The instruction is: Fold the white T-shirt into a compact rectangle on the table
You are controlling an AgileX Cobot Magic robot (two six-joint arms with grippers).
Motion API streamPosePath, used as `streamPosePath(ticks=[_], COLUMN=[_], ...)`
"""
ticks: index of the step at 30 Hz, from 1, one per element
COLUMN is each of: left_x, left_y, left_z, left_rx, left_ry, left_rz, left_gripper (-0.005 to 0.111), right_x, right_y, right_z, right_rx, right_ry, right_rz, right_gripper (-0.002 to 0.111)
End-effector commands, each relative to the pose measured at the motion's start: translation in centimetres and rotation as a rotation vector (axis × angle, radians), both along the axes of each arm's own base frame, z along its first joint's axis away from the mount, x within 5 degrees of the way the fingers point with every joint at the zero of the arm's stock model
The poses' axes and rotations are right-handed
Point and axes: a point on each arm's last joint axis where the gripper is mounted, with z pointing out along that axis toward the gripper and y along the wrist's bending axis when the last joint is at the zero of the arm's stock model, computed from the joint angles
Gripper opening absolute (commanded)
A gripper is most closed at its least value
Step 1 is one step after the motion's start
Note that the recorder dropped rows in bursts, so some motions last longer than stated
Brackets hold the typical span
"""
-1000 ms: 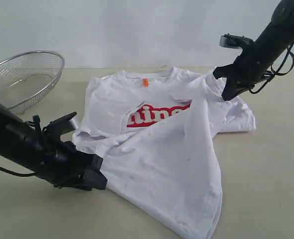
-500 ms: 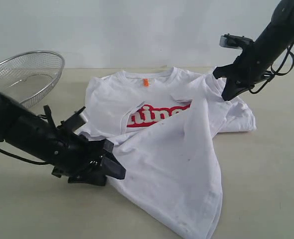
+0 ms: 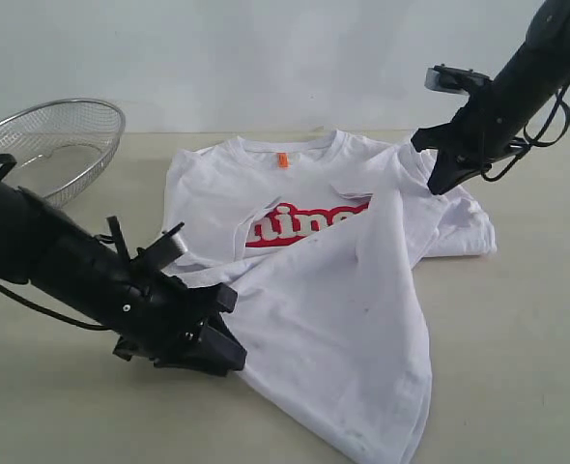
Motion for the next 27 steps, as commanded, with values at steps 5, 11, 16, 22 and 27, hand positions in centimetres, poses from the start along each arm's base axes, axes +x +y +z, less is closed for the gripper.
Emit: streamPosePath(ticks=[5, 11, 16, 22, 27], left_x=[1.8, 3.0, 4.0, 6.2, 8.4], left_y=[0.3, -0.5, -0.8, 1.0, 3.7], left_z=[-0.7, 0.8, 4.0, 8.0, 9.0], left_rx=[0.127, 0.063, 0.041, 0.113, 0.143], left_ry=[-0.118, -0.147, -0.253, -0.465, -0.513], left_rz=[-0.015, -0.044, -0.057, 0.033, 0.135], left_gripper=[0.005, 0.005, 0.005, 0.005, 0.005], right_x=[0.0, 0.0, 0.0, 0.0, 0.0], right_y=[0.0, 0.0, 0.0, 0.0, 0.0], right_z=[1.1, 1.1, 1.1, 1.1, 1.1], right_rx=[-0.007, -0.009, -0.009, -0.01, -0.01], right_ry=[-0.034, -0.037, -0.036, -0.04, -0.04], right_rz=[0.02, 0.026, 0.035, 0.033, 0.033], right_gripper=[0.0, 0.0, 0.0, 0.0, 0.0])
